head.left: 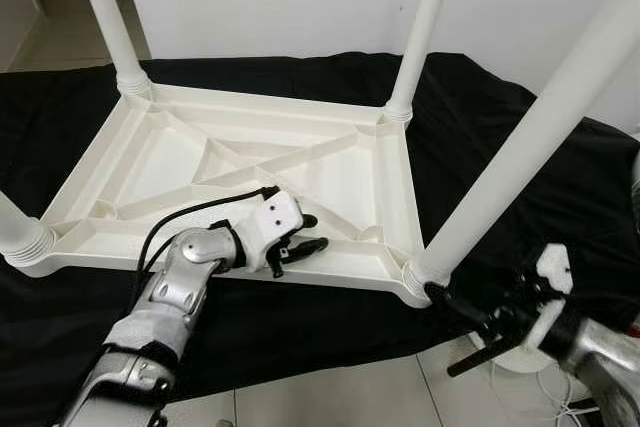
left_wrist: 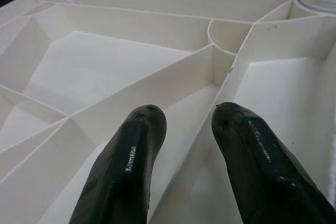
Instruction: Building children table
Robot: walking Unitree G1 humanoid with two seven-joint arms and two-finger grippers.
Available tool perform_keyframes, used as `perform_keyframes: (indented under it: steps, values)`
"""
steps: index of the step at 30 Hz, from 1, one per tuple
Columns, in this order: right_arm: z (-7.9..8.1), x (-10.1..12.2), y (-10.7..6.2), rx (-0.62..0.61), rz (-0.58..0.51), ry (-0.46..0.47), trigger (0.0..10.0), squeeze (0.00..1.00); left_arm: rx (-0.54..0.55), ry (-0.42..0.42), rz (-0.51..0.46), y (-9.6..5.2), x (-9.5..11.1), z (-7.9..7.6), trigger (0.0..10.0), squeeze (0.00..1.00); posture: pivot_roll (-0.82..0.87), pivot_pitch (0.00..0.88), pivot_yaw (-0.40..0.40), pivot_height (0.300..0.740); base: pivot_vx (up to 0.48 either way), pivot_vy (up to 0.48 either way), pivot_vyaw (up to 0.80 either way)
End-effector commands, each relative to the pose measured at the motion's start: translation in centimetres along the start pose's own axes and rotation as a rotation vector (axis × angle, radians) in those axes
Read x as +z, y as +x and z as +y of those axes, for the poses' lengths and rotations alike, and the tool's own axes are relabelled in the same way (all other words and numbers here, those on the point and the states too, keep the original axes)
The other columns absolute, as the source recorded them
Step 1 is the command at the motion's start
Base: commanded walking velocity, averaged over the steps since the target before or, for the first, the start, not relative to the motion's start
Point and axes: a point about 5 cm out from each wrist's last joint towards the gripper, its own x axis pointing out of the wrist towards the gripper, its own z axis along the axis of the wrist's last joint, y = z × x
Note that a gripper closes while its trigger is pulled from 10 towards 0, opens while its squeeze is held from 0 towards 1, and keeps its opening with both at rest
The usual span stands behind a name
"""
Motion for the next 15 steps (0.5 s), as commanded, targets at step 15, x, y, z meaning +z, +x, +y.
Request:
perform_keyframes:
  steps: [15]
  values:
    - [0.2,0.2,7.8,0.093,-0.092,-0.062,10.0,0.0,-0.04,-0.243,-0.111,-2.0,1.9,-2.1,10.0,0.0,0.06,0.035,-0.068,0.74,0.0,0.0,0.0]
